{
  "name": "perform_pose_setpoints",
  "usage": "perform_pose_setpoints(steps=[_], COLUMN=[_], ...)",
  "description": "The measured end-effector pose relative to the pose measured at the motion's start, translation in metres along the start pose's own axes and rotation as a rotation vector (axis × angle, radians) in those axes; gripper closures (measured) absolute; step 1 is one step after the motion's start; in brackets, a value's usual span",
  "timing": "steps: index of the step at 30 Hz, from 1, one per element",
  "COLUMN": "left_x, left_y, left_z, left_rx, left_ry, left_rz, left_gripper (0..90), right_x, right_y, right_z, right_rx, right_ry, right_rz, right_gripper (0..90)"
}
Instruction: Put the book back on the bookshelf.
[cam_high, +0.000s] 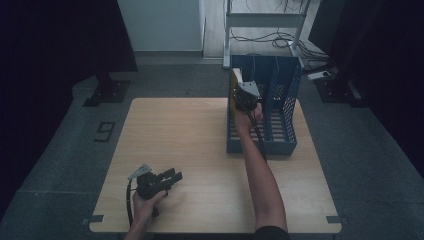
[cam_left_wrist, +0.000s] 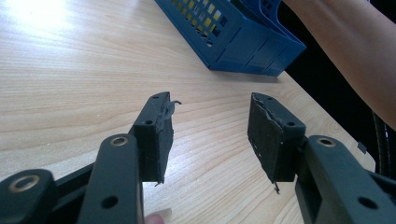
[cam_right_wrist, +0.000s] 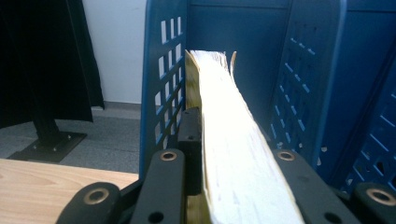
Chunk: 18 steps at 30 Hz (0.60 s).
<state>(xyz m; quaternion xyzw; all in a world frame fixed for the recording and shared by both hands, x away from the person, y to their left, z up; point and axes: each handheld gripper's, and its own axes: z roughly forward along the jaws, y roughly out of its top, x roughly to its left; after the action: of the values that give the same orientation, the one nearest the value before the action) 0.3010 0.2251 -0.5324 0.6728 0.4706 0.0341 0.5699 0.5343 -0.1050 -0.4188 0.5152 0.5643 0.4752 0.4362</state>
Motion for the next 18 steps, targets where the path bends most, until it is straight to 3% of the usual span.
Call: perform_pose_setpoints(steps=[18], left_x=[0.004], left_y=[0.000], left_z=[-0.002], left_rx=[-0.007], left_ry=[0.010], left_rz=[-0.012], left_gripper=[50.3], right_x=[0.008], right_y=[-0.006], right_z=[0.015], right_rx=[-0.019], right_ry=[-0.001], right_rz=[-0.003], right_gripper=[74.1])
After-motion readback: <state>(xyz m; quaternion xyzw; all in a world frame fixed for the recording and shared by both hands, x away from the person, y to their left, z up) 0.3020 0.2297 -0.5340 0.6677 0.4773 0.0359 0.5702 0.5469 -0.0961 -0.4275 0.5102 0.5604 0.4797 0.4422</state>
